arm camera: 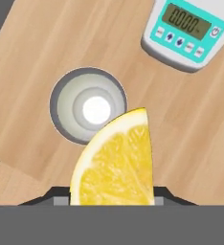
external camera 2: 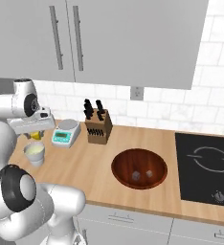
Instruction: Grab a lemon wedge from the fridge and one ice cube from the ice bowl, and put them in the glass of lemonade.
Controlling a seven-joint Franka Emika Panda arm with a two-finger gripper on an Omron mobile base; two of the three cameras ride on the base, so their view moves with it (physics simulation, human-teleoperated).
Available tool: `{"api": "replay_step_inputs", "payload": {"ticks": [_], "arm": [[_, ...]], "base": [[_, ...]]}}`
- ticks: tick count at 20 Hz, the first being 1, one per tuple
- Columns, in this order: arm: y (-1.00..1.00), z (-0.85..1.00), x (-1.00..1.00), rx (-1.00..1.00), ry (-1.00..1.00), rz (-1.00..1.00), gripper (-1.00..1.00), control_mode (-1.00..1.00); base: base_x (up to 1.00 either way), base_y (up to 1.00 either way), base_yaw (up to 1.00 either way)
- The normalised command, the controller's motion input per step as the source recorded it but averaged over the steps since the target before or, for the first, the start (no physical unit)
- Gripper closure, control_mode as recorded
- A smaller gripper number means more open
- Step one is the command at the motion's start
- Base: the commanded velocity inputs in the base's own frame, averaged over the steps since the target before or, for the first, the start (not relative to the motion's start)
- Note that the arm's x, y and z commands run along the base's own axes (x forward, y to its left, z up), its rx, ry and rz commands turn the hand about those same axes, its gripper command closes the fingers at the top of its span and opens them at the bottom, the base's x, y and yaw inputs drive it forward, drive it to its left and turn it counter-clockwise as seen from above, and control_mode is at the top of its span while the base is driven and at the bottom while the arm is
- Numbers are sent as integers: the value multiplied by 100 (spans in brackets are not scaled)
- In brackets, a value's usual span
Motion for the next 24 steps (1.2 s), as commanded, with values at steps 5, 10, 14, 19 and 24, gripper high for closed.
{"api": "replay_step_inputs", "payload": {"ticks": [5,10,14,19,24], "arm": [[11,-59,11,0,0,1,100,-100],[18,-25,56,0,0,0,100,-100],[20,-13,34,0,0,1,100,-100],[30,-27,3,3,0,4,100,-100],[19,-33,0,4,-3,2,100,-100]], "base": [[0,0,0],[0,0,0],[0,0,0],[0,0,0],[0,0,0]]}}
